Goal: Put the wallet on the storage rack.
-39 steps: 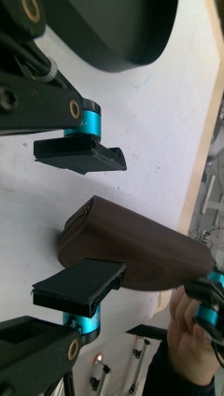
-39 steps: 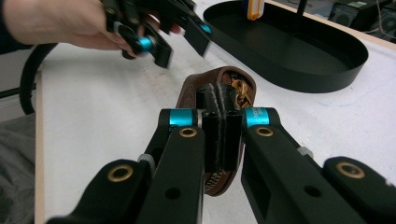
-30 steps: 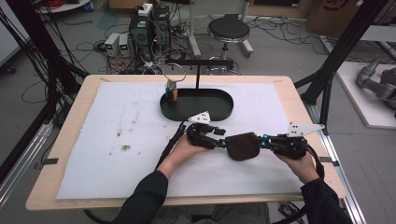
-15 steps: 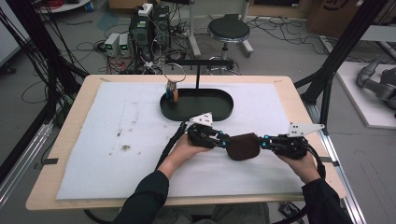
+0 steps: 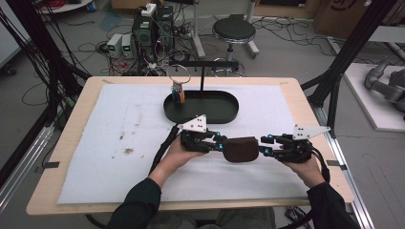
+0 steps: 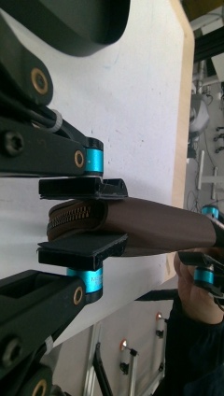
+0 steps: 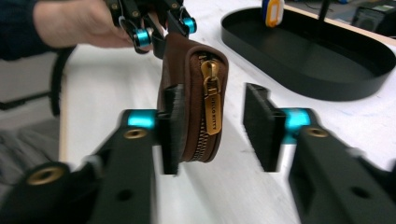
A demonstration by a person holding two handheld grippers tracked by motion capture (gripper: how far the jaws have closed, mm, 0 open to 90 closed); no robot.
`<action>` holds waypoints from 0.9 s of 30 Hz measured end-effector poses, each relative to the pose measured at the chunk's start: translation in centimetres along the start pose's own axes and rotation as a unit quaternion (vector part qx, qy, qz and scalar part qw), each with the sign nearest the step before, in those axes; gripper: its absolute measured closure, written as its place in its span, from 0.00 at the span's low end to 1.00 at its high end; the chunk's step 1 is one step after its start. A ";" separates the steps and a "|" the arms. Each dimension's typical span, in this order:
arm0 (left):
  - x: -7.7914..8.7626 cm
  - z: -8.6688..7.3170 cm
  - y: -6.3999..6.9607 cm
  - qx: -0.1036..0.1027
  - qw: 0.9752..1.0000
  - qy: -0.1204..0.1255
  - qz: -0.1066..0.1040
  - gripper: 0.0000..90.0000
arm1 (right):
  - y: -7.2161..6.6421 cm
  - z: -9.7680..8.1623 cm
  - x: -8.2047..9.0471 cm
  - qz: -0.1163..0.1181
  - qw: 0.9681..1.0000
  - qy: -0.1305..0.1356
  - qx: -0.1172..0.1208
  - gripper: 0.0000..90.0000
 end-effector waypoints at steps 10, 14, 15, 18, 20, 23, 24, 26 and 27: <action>3.3 0.1 0.5 -0.040 0.998 -0.036 0.032 0.80 | -0.9 1.7 -2.0 0.020 1.000 0.017 -0.005 0.45; 4.3 0.1 0.8 -0.051 0.997 -0.047 0.043 0.80 | -1.3 2.7 -3.5 0.035 0.999 0.015 -0.004 0.45; 4.6 0.1 0.9 -0.053 0.996 -0.050 0.041 0.80 | -1.4 2.9 -3.9 0.042 0.999 0.010 -0.005 0.45; 5.0 0.1 1.1 -0.057 0.996 -0.054 0.046 0.80 | -1.7 3.2 -5.3 0.052 0.999 -0.002 -0.003 0.45; 5.3 0.1 1.3 -0.061 0.995 -0.058 0.049 0.80 | -1.9 3.3 -6.3 0.066 0.998 -0.014 -0.006 0.47; 5.6 0.0 1.4 -0.065 0.995 -0.059 0.053 0.79 | -2.3 3.4 -7.1 0.077 0.997 -0.023 0.004 0.58; 5.6 0.0 1.5 -0.063 0.995 -0.056 0.053 0.79 | -2.4 3.4 -7.4 0.080 0.996 -0.027 0.009 0.63; 5.8 0.0 1.5 -0.063 0.995 -0.053 0.051 0.79 | -2.5 3.3 -7.5 0.085 0.996 -0.030 0.012 0.71; 5.8 -0.1 1.6 -0.063 0.995 -0.052 0.049 0.78 | -2.5 3.3 -7.5 0.090 0.995 -0.029 0.008 0.72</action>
Point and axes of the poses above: each handheld gripper's, and its own axes: x roughly backward along the jaws, z roughly out of its top, y roughly to its right, the point moved 6 cm from there along -x, roughly forward along the jaws, and after that the axes turned 5 degrees about z, right-handed, at the moved point
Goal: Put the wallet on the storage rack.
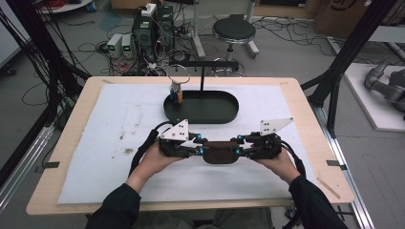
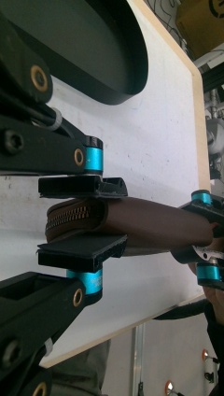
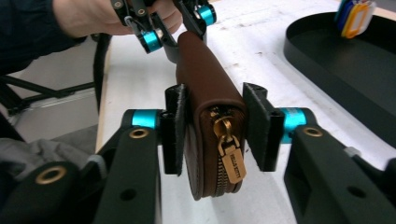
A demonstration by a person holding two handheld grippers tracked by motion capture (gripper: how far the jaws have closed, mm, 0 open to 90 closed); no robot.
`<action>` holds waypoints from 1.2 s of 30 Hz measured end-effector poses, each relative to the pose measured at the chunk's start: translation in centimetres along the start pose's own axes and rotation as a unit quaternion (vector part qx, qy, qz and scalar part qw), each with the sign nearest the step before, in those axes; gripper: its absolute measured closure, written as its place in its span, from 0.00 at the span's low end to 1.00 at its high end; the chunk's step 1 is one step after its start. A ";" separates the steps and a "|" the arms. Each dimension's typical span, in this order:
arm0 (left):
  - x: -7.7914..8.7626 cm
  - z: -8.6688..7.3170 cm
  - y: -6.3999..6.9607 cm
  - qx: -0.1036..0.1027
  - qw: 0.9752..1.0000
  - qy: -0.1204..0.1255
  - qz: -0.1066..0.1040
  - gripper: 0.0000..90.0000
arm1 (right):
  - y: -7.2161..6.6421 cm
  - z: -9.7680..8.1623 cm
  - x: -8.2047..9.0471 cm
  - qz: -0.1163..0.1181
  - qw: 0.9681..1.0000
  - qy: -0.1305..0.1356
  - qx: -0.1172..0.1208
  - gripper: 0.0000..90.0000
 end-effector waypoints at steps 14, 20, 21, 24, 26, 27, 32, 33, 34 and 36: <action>-0.2 -0.9 0.1 0.067 0.996 0.058 -0.020 0.59 | -0.6 1.2 1.0 -0.005 0.999 0.050 0.018 0.79; 0.4 -0.6 -0.3 0.084 0.992 0.093 -0.030 0.72 | -0.9 1.6 1.1 0.003 0.998 0.064 0.018 0.78; 0.5 -0.6 -0.3 0.083 0.992 0.095 -0.031 0.74 | -0.9 1.6 1.1 0.002 0.998 0.067 0.021 0.78; 0.6 -0.5 -0.3 0.090 0.989 0.109 -0.036 0.76 | -0.8 1.7 1.1 0.004 0.997 0.072 0.019 0.74; 0.6 -0.5 -0.3 0.090 0.989 0.111 -0.036 0.76 | -0.8 1.6 1.1 0.008 0.997 0.070 0.014 0.70; 0.7 -0.5 -0.4 0.092 0.989 0.115 -0.032 0.77 | -0.7 1.6 1.1 0.004 0.998 0.068 0.015 0.66; 1.2 -0.5 -0.5 0.097 0.986 0.133 -0.031 0.77 | -0.6 1.4 0.9 0.008 0.998 0.059 0.003 0.65; 1.3 -0.4 -0.5 0.098 0.986 0.133 -0.030 0.77 | -0.5 1.4 0.8 0.008 0.998 0.059 0.005 0.65; 1.4 -0.3 -0.5 0.095 0.986 0.136 -0.029 0.77 | -0.6 1.3 0.8 0.009 0.998 0.057 0.003 0.64; 1.4 -0.3 -0.5 0.092 0.986 0.135 -0.027 0.77 | -0.5 1.3 0.7 0.008 0.999 0.053 0.004 0.64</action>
Point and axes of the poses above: each handheld gripper's, and its own axes: x roughly backward along the jaws, z roughly out of its top, y roughly to its right, the point moved 6 cm from there along -x, roughly forward along the jaws, and after that the axes turned 5 degrees about z, right-handed, at the moved point
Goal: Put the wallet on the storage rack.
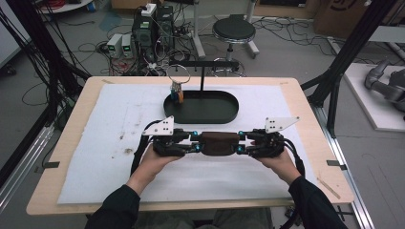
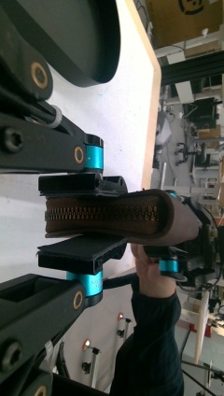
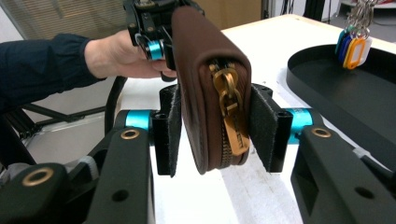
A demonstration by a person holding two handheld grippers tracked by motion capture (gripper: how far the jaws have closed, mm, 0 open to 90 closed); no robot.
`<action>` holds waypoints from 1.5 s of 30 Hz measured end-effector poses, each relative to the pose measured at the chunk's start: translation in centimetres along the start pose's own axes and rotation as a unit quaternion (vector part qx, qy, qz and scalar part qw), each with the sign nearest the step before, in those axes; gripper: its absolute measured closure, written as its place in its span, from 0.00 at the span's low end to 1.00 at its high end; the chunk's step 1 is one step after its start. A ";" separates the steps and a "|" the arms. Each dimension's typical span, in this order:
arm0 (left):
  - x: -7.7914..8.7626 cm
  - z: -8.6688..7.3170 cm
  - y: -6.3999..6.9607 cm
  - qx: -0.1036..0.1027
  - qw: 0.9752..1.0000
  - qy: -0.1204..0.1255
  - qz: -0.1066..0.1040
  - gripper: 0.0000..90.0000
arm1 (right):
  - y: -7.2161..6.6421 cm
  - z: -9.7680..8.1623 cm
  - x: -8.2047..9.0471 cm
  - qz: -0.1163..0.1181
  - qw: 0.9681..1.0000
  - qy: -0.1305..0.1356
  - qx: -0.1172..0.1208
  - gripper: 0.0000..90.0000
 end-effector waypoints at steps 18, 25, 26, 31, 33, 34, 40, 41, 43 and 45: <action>1.6 0.1 -0.8 -0.002 0.996 -0.033 0.080 0.40 | 0.4 0.3 0.5 -0.035 0.999 0.008 0.010 0.81; 4.6 -1.0 -1.0 -0.003 0.985 -0.063 0.158 0.34 | 2.0 1.4 1.3 -0.093 0.996 0.015 0.007 0.81; 5.1 -1.2 -1.0 0.000 0.984 -0.061 0.168 0.33 | 2.3 1.6 1.4 -0.103 0.995 0.013 0.010 0.81; 7.3 -2.4 -1.1 0.000 0.975 -0.066 0.214 0.33 | 3.6 2.7 1.5 -0.140 0.990 0.018 0.012 0.81; 8.0 -2.8 -1.2 0.006 0.972 -0.061 0.226 0.33 | 4.1 3.1 1.5 -0.152 0.988 0.017 0.011 0.81; 8.4 -3.1 -1.3 0.008 0.970 -0.061 0.235 0.33 | 4.4 3.3 1.6 -0.159 0.987 0.018 0.011 0.81; 9.5 -3.9 -1.4 0.021 0.966 -0.052 0.254 0.33 | 5.9 4.4 1.5 -0.187 0.982 0.020 0.008 0.81; 9.6 -3.9 -1.4 0.021 0.966 -0.052 0.253 0.33 | 6.2 4.6 1.5 -0.193 0.981 0.022 0.008 0.81; 9.7 -3.9 -1.5 0.025 0.965 -0.048 0.256 0.33 | 6.6 5.0 1.4 -0.198 0.980 0.023 0.007 0.81; 9.7 -4.0 -1.4 0.023 0.965 -0.049 0.257 0.33 | 7.0 5.4 1.2 -0.201 0.979 0.020 0.008 0.81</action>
Point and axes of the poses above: each handheld gripper's, and its own axes: x roughly backward along the jaws, z roughly out of its top, y roughly to its right, the point moved 6 cm from there along -x, roughly forward along the jaws, and after that the axes turned 5 degrees about z, right-handed, at the moved point
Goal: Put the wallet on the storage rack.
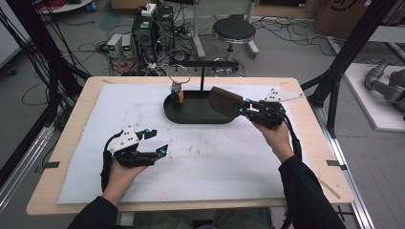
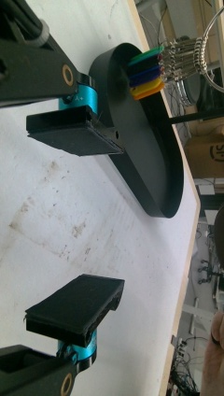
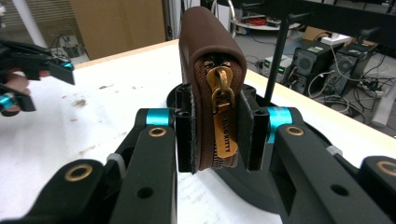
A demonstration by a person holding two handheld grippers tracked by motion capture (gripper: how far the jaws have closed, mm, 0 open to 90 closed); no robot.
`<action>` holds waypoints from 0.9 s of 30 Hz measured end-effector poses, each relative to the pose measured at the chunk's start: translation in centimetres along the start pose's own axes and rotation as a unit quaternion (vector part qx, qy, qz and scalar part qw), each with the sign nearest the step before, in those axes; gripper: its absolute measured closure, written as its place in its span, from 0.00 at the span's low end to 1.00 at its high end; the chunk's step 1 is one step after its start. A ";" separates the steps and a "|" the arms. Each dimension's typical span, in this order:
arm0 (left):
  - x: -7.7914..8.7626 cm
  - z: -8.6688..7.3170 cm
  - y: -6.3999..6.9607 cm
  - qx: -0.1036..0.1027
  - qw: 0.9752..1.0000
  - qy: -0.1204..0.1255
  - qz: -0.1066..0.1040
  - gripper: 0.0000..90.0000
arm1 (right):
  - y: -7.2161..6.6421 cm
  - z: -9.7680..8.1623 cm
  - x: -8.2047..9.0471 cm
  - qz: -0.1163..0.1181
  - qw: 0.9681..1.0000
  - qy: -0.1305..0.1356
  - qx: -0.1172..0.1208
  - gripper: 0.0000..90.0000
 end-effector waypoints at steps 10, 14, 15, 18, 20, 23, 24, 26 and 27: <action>-0.4 -0.2 0.3 0.001 1.000 -0.001 -0.012 0.33 | 0.7 0.8 -1.6 -0.017 1.000 -0.004 0.004 0.81; -0.5 -0.3 0.4 0.001 1.000 -0.001 -0.014 0.33 | 1.1 0.9 -2.3 -0.023 1.000 -0.008 -0.002 0.81; -0.5 -0.3 0.4 0.002 1.000 -0.001 -0.015 0.33 | 1.3 0.9 -2.5 -0.026 1.000 -0.009 -0.001 0.81; -0.5 -0.3 0.4 -0.001 1.000 0.000 -0.015 0.33 | 1.7 0.8 -3.2 -0.030 0.999 -0.009 -0.008 0.81; -0.4 -0.3 0.4 0.001 1.000 0.001 -0.016 0.33 | 2.1 0.7 -3.8 -0.034 0.999 -0.010 -0.011 0.81; -0.4 -0.2 0.4 0.001 1.000 0.004 -0.017 0.33 | 2.5 0.3 -4.7 -0.037 0.999 -0.014 -0.018 0.81; -0.3 -0.2 0.4 0.000 1.000 0.004 -0.016 0.33 | 2.7 0.2 -5.0 -0.038 0.999 -0.014 -0.021 0.81; -0.2 -0.2 0.3 0.001 1.000 0.006 -0.015 0.33 | 3.0 -0.1 -5.7 -0.041 0.999 -0.016 -0.024 0.81; -0.1 -0.1 0.3 0.001 1.000 0.007 -0.015 0.33 | 3.1 -0.2 -6.0 -0.039 0.999 -0.018 -0.026 0.81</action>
Point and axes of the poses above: each handheld gripper's, and its own axes: x roughly backward along the jaws, z roughly out of its top, y roughly to its right, the point moved 6 cm from there along -x, roughly forward along the jaws, and after that the axes turned 5 degrees about z, right-handed, at the moved point
